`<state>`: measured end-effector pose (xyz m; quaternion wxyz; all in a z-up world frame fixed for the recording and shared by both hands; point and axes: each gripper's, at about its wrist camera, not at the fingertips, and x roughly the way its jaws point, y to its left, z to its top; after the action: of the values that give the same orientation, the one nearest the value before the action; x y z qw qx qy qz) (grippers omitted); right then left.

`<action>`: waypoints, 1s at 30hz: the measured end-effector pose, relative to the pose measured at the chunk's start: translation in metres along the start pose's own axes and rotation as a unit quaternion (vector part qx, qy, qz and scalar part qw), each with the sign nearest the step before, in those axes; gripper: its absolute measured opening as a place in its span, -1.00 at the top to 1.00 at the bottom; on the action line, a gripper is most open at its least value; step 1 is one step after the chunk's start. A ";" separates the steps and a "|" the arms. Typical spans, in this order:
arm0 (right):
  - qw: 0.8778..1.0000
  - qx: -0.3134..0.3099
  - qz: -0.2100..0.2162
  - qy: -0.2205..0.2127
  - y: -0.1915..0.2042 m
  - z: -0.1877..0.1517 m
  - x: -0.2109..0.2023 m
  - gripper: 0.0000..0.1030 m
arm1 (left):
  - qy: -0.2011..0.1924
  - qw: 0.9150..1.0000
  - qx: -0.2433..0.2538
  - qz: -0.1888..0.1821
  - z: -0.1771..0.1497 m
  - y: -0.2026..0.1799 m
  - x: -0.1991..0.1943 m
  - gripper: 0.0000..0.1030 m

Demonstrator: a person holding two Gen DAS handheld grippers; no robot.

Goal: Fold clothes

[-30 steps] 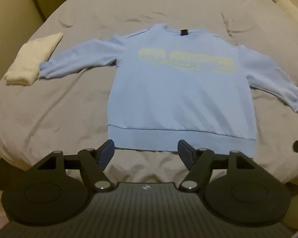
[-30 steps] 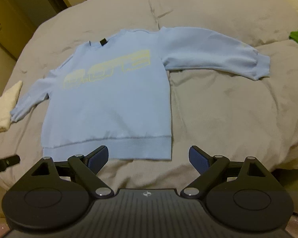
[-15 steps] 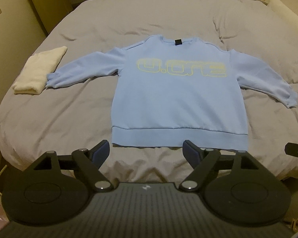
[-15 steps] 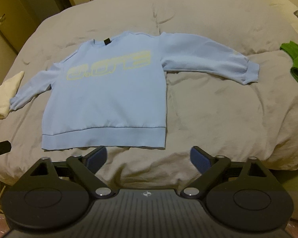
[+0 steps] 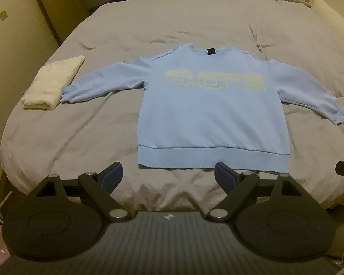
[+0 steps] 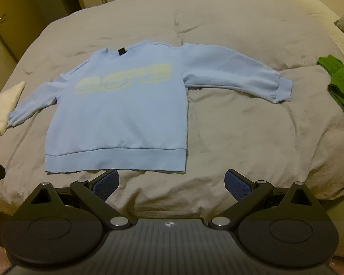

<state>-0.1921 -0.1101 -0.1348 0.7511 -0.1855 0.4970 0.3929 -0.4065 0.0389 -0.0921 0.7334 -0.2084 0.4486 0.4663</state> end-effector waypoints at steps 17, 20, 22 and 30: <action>1.000 0.000 -0.011 -0.012 -0.012 0.003 -0.008 -0.97 | -0.006 1.000 0.018 -0.003 0.003 -0.015 0.000 -0.74; 1.000 -0.007 -0.007 -0.009 -0.009 0.004 -0.005 -0.97 | -0.004 1.000 0.014 0.000 0.003 -0.013 0.003 -0.74; 1.000 -0.014 -0.005 -0.008 -0.006 0.006 -0.004 -0.97 | -0.001 1.000 0.009 0.004 0.003 -0.010 0.005 -0.75; 0.999 -0.040 0.006 -0.002 0.018 0.018 0.007 -0.97 | 0.012 0.999 -0.022 0.020 0.003 0.016 0.016 -0.76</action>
<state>-0.1939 -0.0839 -0.1313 0.7420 -0.2118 0.4800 0.4174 -0.4160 0.0567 -0.1021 0.7137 -0.2212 0.4512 0.4880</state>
